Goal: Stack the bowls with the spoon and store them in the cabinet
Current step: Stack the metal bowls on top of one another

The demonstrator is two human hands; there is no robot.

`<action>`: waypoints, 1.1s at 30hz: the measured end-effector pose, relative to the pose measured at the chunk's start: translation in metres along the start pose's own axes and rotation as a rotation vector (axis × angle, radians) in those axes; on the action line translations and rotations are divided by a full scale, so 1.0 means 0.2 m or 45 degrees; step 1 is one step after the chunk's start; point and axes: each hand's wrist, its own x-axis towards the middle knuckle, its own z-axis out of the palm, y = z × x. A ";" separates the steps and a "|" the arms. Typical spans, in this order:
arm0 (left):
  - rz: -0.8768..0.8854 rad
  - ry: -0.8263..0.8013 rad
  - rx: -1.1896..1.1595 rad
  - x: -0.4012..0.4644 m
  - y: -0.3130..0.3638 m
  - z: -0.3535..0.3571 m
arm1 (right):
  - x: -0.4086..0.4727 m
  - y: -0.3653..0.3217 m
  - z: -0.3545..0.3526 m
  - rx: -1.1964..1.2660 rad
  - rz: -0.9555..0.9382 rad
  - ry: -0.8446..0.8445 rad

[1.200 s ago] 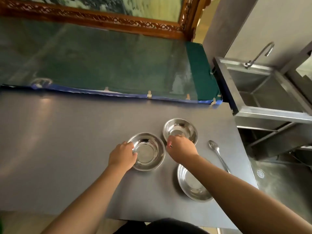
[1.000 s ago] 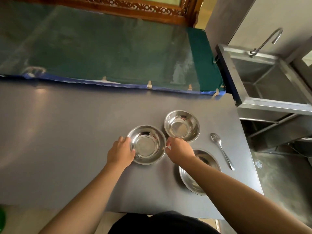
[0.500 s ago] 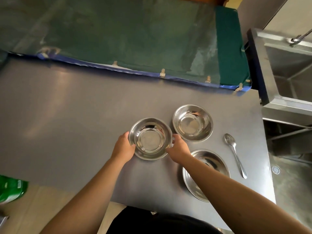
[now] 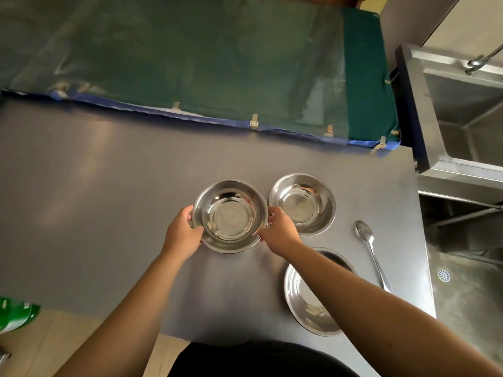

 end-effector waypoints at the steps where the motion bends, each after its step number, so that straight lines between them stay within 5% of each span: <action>1: 0.012 0.011 -0.010 0.00 0.03 0.01 | 0.00 -0.01 -0.03 0.003 -0.015 0.022; 18: 0.246 -0.240 0.071 0.09 0.48 0.55 | 0.09 0.22 -0.58 0.058 0.096 0.357; 33: 0.302 -0.295 0.422 0.11 0.55 0.77 | 0.20 0.39 -0.68 -0.045 0.227 0.316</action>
